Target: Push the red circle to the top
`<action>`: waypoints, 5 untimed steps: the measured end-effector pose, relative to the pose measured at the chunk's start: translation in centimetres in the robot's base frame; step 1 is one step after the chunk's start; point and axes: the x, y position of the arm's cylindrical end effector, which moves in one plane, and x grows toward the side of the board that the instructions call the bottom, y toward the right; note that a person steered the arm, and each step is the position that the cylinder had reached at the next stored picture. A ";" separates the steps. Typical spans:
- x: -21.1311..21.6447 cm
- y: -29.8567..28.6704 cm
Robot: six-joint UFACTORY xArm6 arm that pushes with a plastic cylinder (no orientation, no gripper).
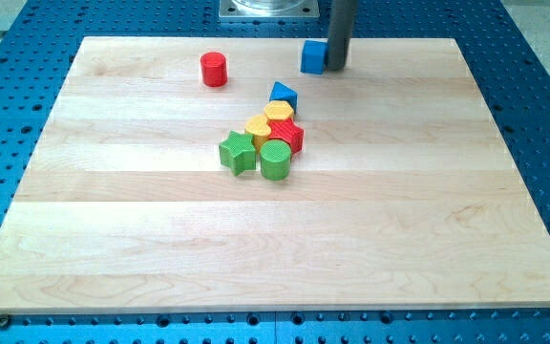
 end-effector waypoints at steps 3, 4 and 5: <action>4.4 -9.5; 5.6 -12.7; 8.8 -13.0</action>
